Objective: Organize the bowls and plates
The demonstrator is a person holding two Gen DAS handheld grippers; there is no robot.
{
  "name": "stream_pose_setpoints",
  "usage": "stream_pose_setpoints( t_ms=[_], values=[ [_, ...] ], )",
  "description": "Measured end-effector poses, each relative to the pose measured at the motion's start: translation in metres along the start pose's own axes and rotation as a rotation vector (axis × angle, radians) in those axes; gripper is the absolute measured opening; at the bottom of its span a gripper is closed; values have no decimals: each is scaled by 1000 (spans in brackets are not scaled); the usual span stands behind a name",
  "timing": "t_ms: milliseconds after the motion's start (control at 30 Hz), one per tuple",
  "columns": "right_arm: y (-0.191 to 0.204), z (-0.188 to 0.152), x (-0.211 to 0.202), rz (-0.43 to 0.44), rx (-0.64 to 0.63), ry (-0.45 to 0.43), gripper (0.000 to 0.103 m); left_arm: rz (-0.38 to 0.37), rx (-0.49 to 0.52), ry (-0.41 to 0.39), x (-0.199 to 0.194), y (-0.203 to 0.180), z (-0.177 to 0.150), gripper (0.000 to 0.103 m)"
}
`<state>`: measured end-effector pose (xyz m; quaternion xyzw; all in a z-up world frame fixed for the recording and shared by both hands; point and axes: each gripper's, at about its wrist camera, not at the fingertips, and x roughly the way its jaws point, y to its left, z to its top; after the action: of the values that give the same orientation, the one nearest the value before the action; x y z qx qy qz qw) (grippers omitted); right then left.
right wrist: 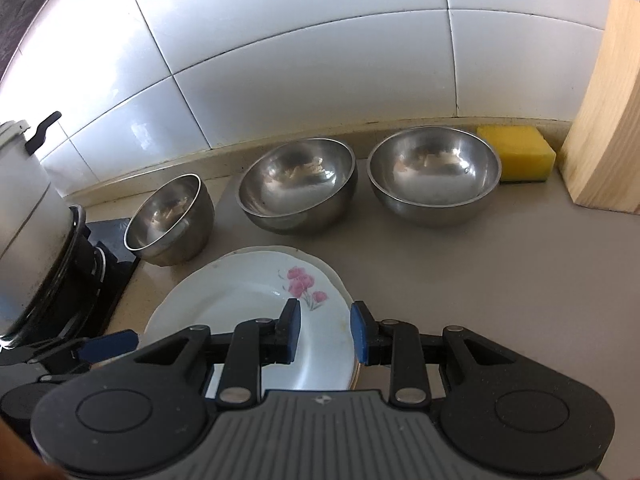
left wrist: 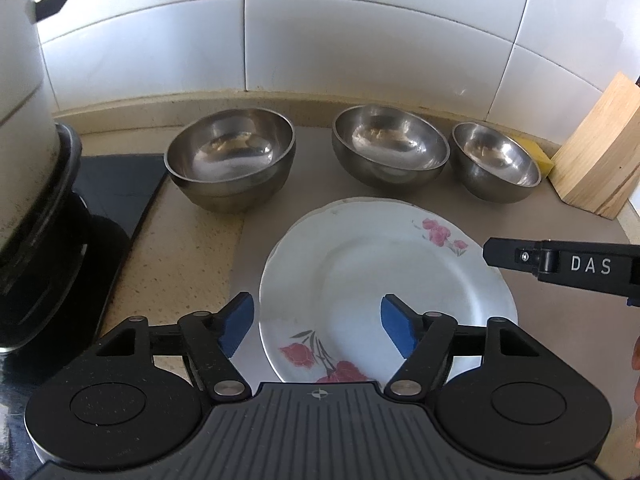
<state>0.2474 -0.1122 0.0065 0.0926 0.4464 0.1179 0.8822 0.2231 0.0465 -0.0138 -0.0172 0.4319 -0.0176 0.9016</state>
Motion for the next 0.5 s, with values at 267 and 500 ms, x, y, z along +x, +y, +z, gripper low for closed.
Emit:
stream_pose_setpoints(
  t_ms=[267, 500],
  values=[
    [-1, -5, -8, 5, -3, 1, 10, 9, -11, -17, -10, 4, -4, 76],
    [1, -9, -13, 12, -7, 10, 10, 21, -22, -27, -20, 10, -7, 79]
  ],
)
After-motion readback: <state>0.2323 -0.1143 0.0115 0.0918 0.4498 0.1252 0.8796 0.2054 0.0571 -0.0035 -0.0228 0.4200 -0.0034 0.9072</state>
